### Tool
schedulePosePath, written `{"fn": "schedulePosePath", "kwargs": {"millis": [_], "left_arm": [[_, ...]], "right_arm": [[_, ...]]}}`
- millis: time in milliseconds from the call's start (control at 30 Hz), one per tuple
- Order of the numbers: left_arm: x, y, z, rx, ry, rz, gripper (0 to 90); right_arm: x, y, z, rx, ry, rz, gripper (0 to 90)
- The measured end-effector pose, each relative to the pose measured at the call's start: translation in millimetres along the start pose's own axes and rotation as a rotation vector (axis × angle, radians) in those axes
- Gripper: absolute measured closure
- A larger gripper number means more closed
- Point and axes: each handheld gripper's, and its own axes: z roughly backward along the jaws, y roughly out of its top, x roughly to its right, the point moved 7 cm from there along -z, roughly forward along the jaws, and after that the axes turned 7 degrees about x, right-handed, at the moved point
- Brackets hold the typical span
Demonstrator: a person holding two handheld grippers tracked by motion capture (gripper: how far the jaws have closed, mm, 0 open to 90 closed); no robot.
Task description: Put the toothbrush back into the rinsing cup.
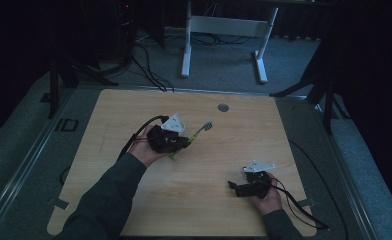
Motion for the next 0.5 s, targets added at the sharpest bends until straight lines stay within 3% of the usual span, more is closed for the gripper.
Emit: {"fn": "schedulePosePath", "kwargs": {"millis": [500], "left_arm": [[-3.5,5.5,4.6,0.056,0.017,0.02,83.5]], "right_arm": [[0.0,0.0,0.0,0.0,0.0,0.001,13.6]]}}
